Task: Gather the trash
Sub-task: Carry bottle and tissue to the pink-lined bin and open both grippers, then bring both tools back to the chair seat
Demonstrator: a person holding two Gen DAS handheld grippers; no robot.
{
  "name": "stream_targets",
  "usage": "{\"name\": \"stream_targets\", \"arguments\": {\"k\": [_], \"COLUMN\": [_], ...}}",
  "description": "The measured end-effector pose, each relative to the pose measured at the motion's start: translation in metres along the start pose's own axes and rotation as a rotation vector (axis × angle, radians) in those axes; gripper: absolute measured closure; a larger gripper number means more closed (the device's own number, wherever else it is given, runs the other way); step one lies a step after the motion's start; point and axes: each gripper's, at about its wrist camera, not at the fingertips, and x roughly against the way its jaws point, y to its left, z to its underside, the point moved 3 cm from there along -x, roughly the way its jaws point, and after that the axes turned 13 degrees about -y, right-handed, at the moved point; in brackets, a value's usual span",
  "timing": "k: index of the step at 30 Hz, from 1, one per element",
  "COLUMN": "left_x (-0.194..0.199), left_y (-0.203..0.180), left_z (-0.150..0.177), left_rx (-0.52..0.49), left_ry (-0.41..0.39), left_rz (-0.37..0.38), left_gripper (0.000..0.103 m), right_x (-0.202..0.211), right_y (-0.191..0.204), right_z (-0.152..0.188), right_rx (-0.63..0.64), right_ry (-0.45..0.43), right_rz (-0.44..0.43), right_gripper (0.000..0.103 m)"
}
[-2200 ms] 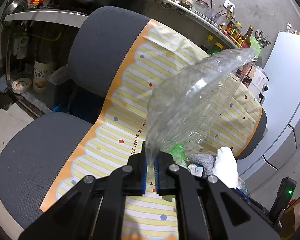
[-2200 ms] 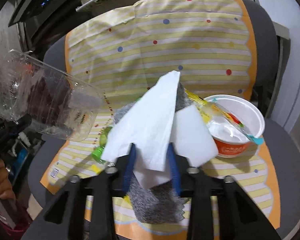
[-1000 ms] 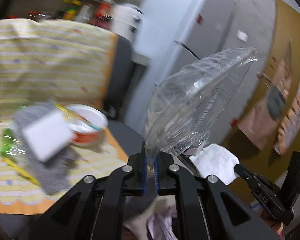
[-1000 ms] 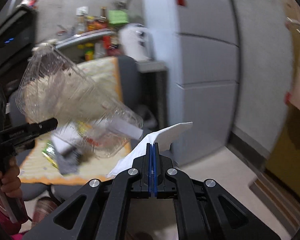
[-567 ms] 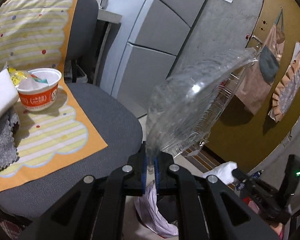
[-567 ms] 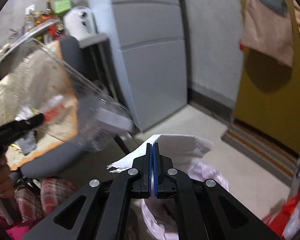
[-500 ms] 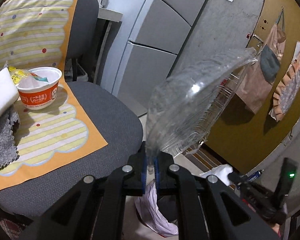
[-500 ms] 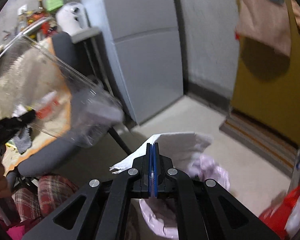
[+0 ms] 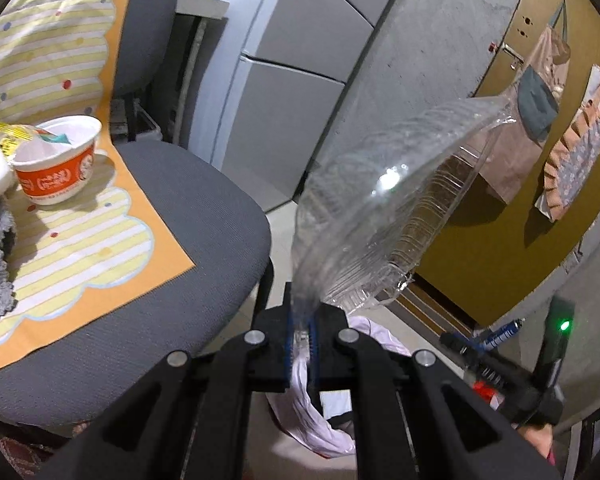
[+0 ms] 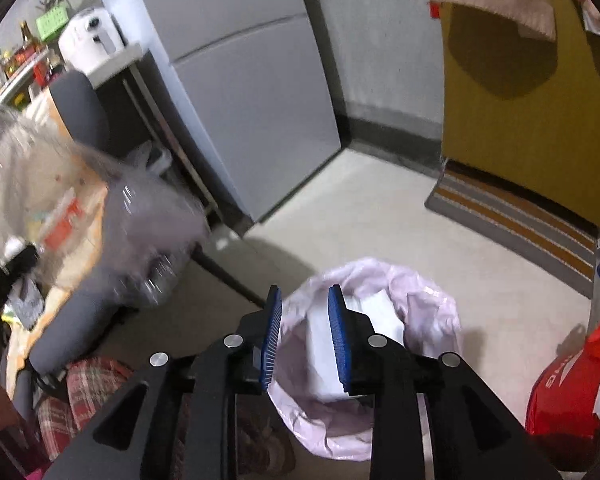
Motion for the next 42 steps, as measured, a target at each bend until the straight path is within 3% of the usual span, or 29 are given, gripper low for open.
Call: {"name": "stream_targets", "arguments": {"k": [8,16,17,19,20,23,28,36,42], "left_x": [-0.025,-0.061,-0.066,-0.078,-0.081,-0.082,-0.063,0.01,0.062], "left_y": [-0.028,-0.072,-0.077,-0.087,-0.089,-0.084,-0.046,0.038,0.087], "left_z": [0.019,0.025,0.026,0.03,0.031,0.033,0.017,-0.019,-0.021], "left_rx": [-0.062,-0.127,-0.133,-0.142,-0.147,-0.166,-0.097,-0.045,-0.048], "left_ry": [0.119,0.191,0.199,0.232,0.238,0.228,0.165,-0.024,-0.089], "left_rz": [0.074,0.152,0.159,0.182,0.183,0.169,0.093,-0.162,-0.338], "left_gripper": [0.099,0.099,0.095,0.065,0.039,0.038,0.038,0.038,0.038], "right_x": [0.044,0.063,0.063,0.064,0.062,0.059,0.05,0.033,0.02], "right_y": [-0.001,-0.015,-0.018,-0.022,-0.023,-0.024,-0.011,0.046,0.106], "right_z": [-0.037,-0.057,-0.058,-0.06,-0.059,-0.058,-0.052,-0.039,-0.023], "right_rx": [-0.01,-0.026,-0.028,-0.031,-0.03,-0.031,-0.018,0.049,0.118], "right_ry": [-0.187,-0.279,-0.284,-0.288,-0.286,-0.275,-0.242,-0.156,-0.075], "right_rz": [0.001,0.011,0.014,0.015,0.017,0.013,-0.024,-0.163,-0.297], "right_gripper": [0.076,0.076,0.076,0.076,0.075,0.073,0.073,0.073,0.073]}}
